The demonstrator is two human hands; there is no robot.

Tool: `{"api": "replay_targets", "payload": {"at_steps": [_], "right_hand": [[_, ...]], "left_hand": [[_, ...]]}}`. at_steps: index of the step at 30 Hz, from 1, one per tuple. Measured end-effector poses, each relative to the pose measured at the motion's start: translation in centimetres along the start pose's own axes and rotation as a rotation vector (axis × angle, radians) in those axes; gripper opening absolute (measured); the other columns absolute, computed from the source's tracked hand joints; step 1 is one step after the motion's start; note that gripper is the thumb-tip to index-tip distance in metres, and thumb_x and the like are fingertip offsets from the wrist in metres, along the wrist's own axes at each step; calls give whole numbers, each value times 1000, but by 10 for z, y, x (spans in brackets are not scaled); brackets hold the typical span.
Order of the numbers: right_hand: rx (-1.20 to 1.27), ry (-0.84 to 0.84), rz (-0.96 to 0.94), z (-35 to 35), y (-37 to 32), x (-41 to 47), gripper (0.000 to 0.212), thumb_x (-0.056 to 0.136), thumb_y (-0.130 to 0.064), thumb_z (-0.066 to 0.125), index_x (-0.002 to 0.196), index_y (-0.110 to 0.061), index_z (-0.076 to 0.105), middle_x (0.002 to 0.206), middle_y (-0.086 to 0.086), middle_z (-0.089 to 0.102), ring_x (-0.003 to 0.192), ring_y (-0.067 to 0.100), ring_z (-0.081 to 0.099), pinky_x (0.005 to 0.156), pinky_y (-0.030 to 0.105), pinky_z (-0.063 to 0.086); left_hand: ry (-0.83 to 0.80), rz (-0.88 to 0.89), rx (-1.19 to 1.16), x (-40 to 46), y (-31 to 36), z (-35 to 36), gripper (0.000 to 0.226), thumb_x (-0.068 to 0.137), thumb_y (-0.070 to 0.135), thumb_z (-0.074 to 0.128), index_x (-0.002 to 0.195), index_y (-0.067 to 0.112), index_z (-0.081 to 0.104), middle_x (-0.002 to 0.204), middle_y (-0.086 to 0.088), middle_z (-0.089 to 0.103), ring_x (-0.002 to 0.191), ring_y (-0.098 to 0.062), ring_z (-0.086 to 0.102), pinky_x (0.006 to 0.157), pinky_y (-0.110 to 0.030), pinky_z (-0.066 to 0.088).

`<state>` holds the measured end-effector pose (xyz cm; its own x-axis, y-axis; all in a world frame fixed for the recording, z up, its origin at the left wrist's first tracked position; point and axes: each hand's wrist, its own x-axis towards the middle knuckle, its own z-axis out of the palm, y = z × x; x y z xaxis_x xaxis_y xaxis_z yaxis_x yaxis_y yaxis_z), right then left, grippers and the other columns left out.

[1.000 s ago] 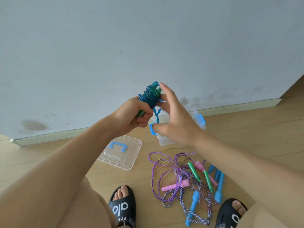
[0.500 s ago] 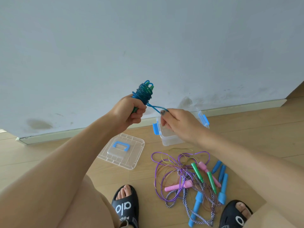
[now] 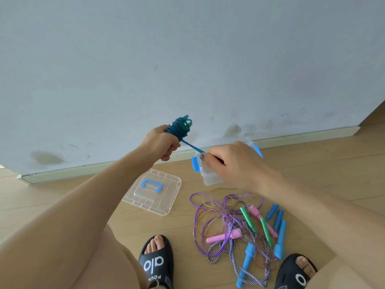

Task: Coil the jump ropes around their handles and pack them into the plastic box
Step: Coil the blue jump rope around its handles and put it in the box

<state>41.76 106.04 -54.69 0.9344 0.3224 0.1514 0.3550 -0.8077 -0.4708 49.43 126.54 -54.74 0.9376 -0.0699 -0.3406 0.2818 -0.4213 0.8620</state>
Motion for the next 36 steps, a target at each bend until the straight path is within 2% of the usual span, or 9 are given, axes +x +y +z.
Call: {"api": "replay_targets", "payload": {"at_steps": [6,12,16,19,22,24,27,30,36], "right_hand": [[-19,187,-135,-25,-4,11,51,93,-40,55,56,-21,26,44,0,25,45,18,26,46,30,19],[521,-65,197,-38,25,26,38,93,-31,65,65,-11,49,53,0,48,47,17,47,53,29,46],[641,-263,290,-44,40,27,35,88,-32,73,67,-14,52,57,0,51,51,16,42,48,27,36],[878,-328,375,-40,43,22,33,90,-31,70,65,-20,51,61,-3,46,54,12,39,50,26,27],[1138,-409,467,-36,38,18,22,93,-32,63,73,-25,56,68,-2,38,58,10,30,51,25,23],[1279,-439,520,-33,35,16,30,101,-20,47,72,-27,40,64,-4,21,52,9,16,44,21,17],[1342,-367,604,-32,25,13,36,99,-10,32,67,-25,29,59,-8,13,49,9,8,39,20,17],[1368,-193,657,-33,16,11,36,101,-15,45,66,-22,40,57,-7,16,47,9,12,38,19,24],[1454,56,630,-31,5,9,18,99,-3,47,83,-9,53,59,2,43,48,14,43,57,29,55]], "left_hand": [[-150,323,832,-19,1,40,10,83,15,48,75,22,47,83,-5,61,71,-24,55,58,-30,38],[-202,655,1031,-40,6,55,8,87,18,49,93,16,44,68,4,40,70,-28,47,60,-35,34],[-209,763,956,-49,9,53,13,85,16,52,90,19,41,66,5,43,65,-28,46,57,-36,33],[-193,788,695,-54,9,55,15,83,10,57,94,16,49,66,-1,51,62,-25,45,58,-39,37],[-166,733,485,-60,13,59,27,82,7,62,104,19,52,66,4,54,60,-16,45,55,-28,36],[-122,654,381,-64,18,59,33,81,7,64,103,24,47,62,6,51,57,-11,42,53,-22,32],[-126,505,183,-62,25,50,42,79,6,65,109,30,47,68,-7,54,60,-18,43,60,-32,38],[-192,440,80,-52,26,44,43,72,9,62,107,33,55,66,7,53,60,-18,46,59,-36,37],[-160,342,22,-45,24,53,40,69,7,60,99,34,58,56,9,47,52,-15,42,55,-33,33]]}}
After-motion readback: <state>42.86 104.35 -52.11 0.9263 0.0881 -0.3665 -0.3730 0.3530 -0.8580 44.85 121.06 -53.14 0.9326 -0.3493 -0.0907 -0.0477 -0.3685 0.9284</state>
